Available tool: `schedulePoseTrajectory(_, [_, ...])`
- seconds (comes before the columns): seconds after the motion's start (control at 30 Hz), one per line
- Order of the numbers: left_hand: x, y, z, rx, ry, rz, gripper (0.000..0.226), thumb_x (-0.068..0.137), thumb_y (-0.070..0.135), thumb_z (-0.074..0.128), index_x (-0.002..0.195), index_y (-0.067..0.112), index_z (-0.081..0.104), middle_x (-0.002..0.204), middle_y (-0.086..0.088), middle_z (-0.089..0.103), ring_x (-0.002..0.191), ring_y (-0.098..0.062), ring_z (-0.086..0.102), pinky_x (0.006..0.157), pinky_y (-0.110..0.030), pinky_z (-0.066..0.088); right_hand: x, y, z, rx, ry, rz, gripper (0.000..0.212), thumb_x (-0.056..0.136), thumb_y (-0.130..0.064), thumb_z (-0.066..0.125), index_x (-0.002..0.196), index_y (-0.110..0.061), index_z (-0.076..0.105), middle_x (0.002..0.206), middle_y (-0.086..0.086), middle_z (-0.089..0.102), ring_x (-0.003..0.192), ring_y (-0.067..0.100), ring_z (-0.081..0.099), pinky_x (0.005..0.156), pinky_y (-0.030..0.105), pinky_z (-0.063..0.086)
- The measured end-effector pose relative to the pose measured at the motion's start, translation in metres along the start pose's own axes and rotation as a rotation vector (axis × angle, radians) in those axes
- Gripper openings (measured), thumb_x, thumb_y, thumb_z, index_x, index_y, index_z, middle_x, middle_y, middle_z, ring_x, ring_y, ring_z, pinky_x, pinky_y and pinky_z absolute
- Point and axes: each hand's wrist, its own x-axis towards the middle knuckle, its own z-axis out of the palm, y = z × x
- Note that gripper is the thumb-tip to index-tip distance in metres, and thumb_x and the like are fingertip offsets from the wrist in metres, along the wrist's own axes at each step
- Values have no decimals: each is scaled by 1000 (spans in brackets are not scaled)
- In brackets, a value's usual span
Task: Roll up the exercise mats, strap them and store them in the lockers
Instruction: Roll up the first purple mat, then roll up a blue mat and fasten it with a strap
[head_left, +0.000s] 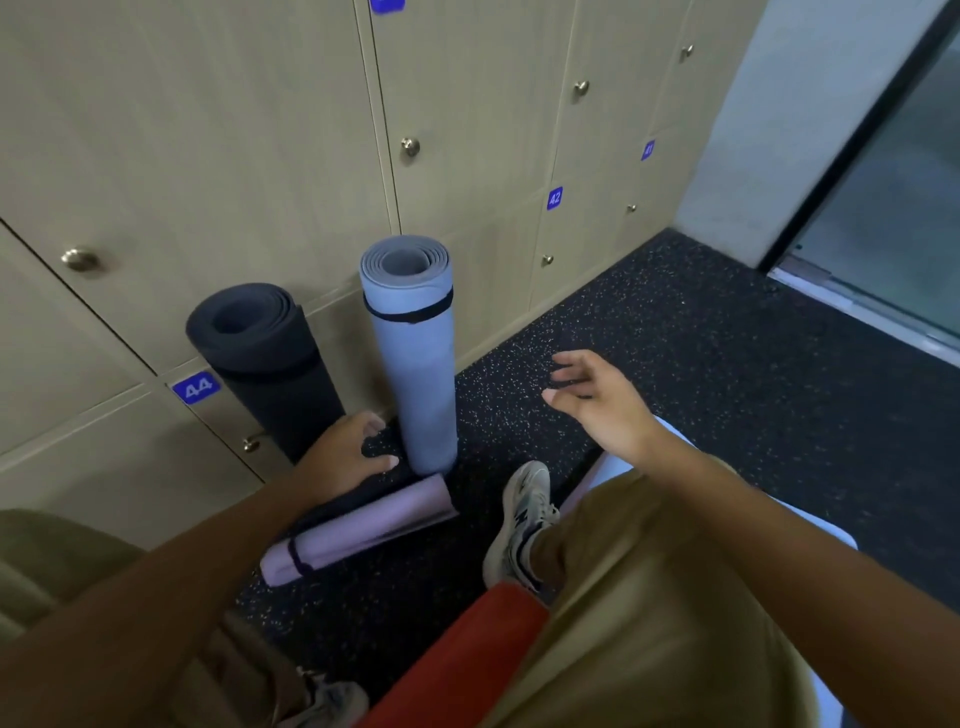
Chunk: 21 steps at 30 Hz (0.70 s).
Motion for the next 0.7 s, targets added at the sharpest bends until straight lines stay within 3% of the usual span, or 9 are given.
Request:
schedulePoseTrajectory(0.1, [8, 19, 1, -11, 2, 58, 31, 89, 20, 79, 113, 20, 60, 109, 11, 60, 101, -4, 57, 81, -5, 40, 7, -4, -6, -8, -11, -4, 41, 93, -18, 74, 131, -22, 60, 121, -2, 64, 105, 17, 68, 87, 26, 54])
schedulePoseTrajectory(0.2, [21, 34, 6, -44, -7, 107, 25, 89, 22, 79, 109, 17, 64, 108, 6, 66, 101, -3, 60, 86, -19, 46, 21, -8, -19, -17, -16, 8, 29, 93, -19, 74, 120, -25, 65, 116, -2, 67, 103, 17, 69, 91, 31, 55])
schedulePoseTrajectory(0.27, [31, 45, 11, -48, -20, 116, 21, 90, 26, 79, 106, 20, 66, 105, 5, 67, 97, -8, 63, 81, -23, 46, 34, -6, -33, -30, 8, 10, 24, 92, -20, 75, 114, -26, 67, 111, -2, 69, 98, 14, 69, 92, 32, 56])
schedulePoseTrajectory(0.4, [53, 67, 25, -64, -37, 176, 14, 90, 28, 78, 98, 26, 67, 100, 12, 69, 93, -2, 64, 82, -26, 52, 51, 10, -59, -75, 68, 49, 24, 94, -14, 72, 117, -11, 68, 101, 0, 68, 84, 10, 63, 72, 14, 50])
schedulePoseTrajectory(0.5, [75, 82, 33, -116, -48, 209, 12, 91, 28, 78, 96, 28, 67, 97, 12, 71, 93, 3, 65, 83, -18, 53, 66, 41, -74, -115, 101, 114, 25, 94, -13, 72, 118, -6, 68, 108, 7, 71, 98, 20, 66, 81, 26, 54])
schedulePoseTrajectory(0.57, [92, 93, 38, -165, -38, 219, 12, 91, 26, 78, 98, 25, 68, 96, 11, 71, 93, 4, 65, 79, -12, 51, 79, 66, -81, -161, 98, 174, 26, 94, -15, 72, 119, -8, 68, 114, 6, 70, 103, 17, 65, 77, 20, 51])
schedulePoseTrajectory(0.63, [109, 102, 44, -197, -49, 218, 12, 91, 26, 78, 98, 26, 68, 95, 11, 71, 92, 2, 66, 79, -15, 53, 94, 92, -84, -206, 73, 238, 29, 95, -18, 72, 122, -11, 67, 118, 4, 69, 108, 17, 64, 82, 22, 50])
schedulePoseTrajectory(0.7, [126, 107, 52, -212, -85, 224, 13, 91, 27, 77, 99, 26, 67, 95, 12, 71, 91, -1, 67, 79, -20, 55, 109, 116, -84, -279, 38, 290, 31, 96, -20, 70, 126, -12, 66, 120, 2, 67, 111, 19, 63, 94, 33, 52])
